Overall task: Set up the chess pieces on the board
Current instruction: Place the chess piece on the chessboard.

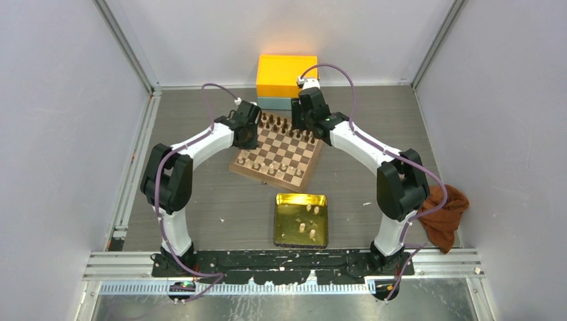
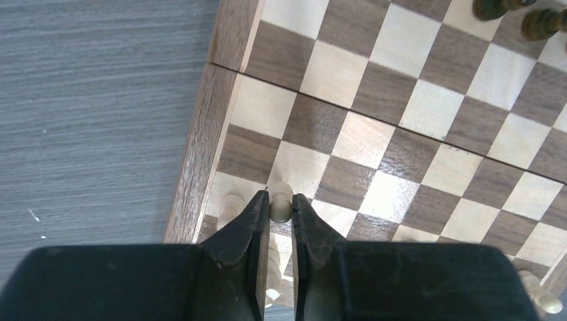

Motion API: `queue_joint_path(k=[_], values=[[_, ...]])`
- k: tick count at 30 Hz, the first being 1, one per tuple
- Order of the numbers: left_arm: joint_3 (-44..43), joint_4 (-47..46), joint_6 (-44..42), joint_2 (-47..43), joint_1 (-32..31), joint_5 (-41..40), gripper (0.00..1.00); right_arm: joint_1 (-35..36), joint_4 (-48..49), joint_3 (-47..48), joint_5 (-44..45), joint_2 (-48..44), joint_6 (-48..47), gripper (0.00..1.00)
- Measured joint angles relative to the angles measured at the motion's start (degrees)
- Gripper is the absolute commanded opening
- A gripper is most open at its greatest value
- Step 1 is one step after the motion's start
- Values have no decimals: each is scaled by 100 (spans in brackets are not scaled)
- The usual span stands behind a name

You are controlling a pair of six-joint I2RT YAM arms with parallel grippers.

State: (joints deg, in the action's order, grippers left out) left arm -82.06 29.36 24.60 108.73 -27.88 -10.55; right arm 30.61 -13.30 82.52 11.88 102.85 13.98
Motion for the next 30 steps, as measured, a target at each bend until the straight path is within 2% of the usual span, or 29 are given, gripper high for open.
queue_joint_path(k=[10, 30], values=[[385, -15, 26, -114, -46, 0, 8, 0, 0, -4, -4, 0, 22, 46], [415, -44, 42, -129, -144, -20, 7, 0, 0, -79, -26, -2, 37, 46]])
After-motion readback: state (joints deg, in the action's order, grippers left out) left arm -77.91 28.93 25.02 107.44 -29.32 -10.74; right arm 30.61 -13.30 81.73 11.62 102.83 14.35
